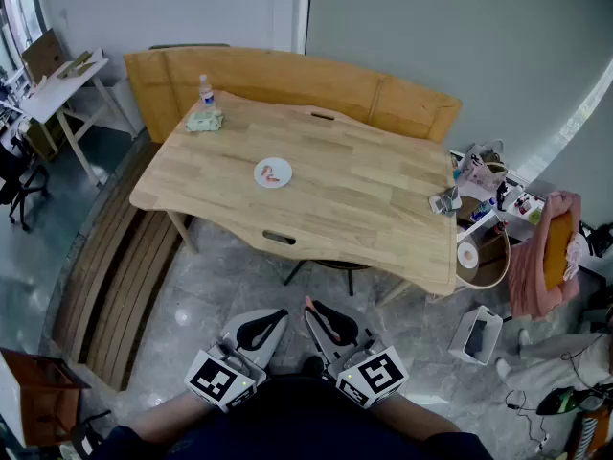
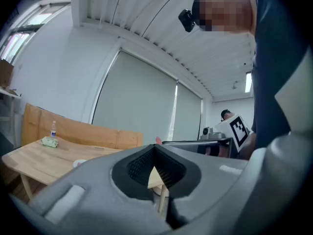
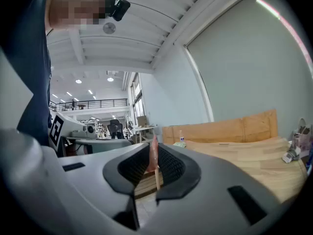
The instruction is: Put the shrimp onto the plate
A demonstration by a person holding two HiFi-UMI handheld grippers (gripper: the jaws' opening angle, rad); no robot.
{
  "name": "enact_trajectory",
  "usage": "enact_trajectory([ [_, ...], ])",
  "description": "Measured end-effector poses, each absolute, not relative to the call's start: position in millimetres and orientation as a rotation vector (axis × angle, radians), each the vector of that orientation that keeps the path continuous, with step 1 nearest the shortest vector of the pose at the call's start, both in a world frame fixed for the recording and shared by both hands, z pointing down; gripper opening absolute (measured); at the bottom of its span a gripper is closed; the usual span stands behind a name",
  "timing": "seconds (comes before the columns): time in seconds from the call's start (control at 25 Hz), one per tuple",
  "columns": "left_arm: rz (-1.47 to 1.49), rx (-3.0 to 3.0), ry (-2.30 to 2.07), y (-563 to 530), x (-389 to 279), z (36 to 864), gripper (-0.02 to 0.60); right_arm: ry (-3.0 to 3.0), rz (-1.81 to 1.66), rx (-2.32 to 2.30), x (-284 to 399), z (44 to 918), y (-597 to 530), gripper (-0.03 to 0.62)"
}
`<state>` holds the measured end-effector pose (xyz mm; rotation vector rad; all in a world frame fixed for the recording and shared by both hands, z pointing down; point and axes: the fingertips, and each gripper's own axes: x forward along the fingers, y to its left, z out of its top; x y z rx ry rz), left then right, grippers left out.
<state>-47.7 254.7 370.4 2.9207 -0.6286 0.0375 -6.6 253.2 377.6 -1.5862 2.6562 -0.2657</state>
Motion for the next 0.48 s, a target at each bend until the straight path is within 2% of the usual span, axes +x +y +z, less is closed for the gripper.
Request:
enact_trajectory([
  [0.48,0.036,2.915,-0.642,248.9,-44.6,370.4,0.005,2.665,-0.274,-1.562,-7.2,378.8,245.9,0.063],
])
